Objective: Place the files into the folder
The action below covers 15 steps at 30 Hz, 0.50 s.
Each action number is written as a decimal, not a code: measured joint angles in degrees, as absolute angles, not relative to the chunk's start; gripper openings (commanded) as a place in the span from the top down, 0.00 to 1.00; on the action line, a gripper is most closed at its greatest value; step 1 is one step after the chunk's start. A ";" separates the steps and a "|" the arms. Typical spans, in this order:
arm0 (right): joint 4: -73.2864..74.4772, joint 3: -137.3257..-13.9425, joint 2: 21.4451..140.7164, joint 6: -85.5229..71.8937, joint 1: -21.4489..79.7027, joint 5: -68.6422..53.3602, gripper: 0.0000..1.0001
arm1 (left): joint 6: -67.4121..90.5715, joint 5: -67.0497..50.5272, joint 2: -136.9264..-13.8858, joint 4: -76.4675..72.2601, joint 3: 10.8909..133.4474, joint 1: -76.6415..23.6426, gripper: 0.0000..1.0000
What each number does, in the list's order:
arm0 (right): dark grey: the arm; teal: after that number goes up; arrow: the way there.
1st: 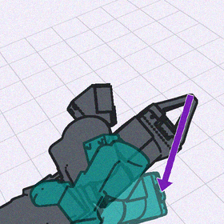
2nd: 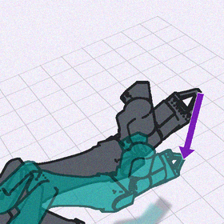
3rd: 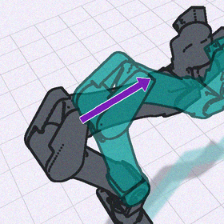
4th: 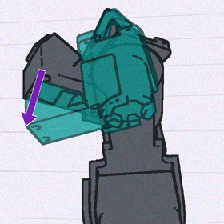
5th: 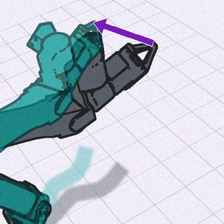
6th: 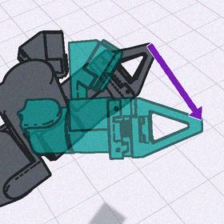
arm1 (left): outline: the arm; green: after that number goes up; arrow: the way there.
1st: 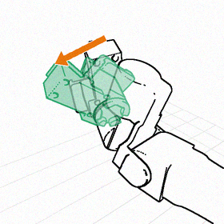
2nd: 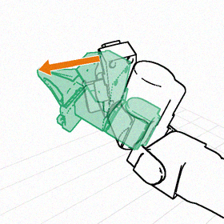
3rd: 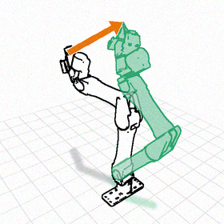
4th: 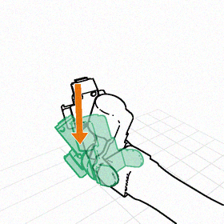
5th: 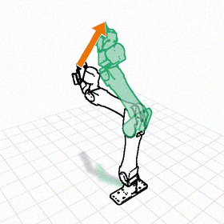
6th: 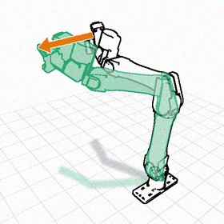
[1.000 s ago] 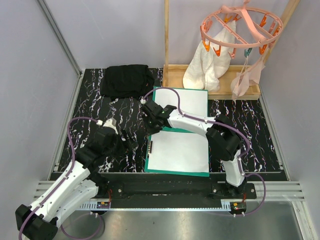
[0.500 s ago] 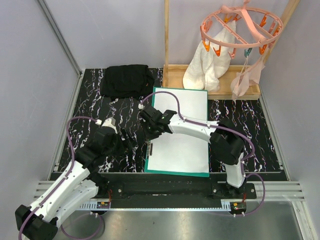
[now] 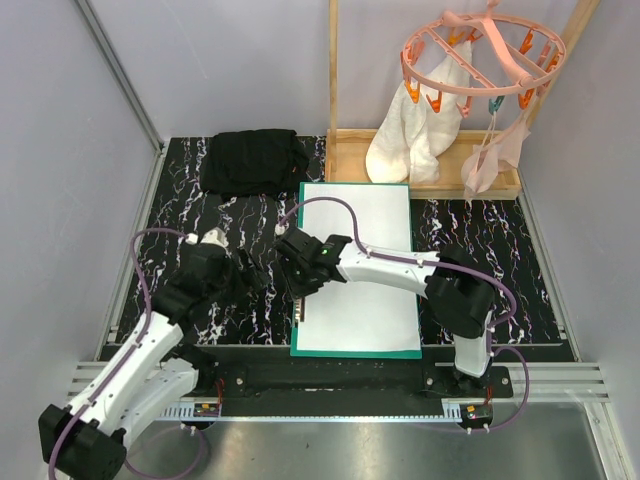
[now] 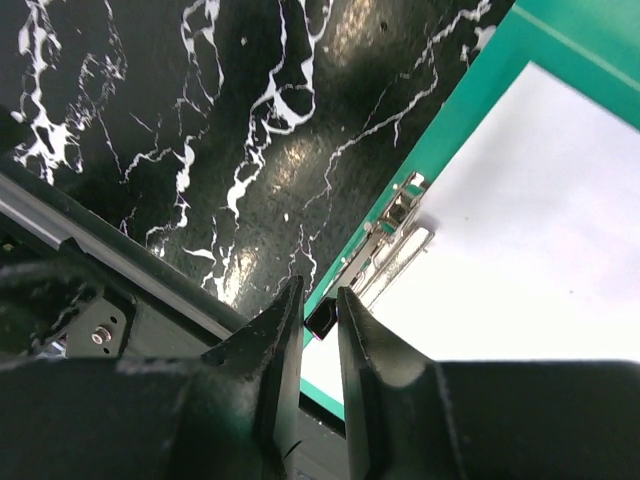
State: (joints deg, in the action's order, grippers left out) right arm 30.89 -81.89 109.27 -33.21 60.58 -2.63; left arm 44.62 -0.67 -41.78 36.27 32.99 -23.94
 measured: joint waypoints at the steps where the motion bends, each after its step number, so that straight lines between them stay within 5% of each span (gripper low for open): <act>1: 31.03 -81.69 109.27 -33.45 60.73 -2.66 0.71 | 44.60 -1.87 -43.18 35.46 33.04 -23.38 0.16; 9: 31.18 -80.84 108.84 -34.70 61.28 -2.63 0.65 | 44.71 -12.78 -59.51 26.20 34.26 -19.53 0.21; 15: 31.09 -78.02 105.69 -36.38 61.76 -2.68 0.58 | 46.13 -20.93 -70.35 16.40 35.40 -19.25 0.38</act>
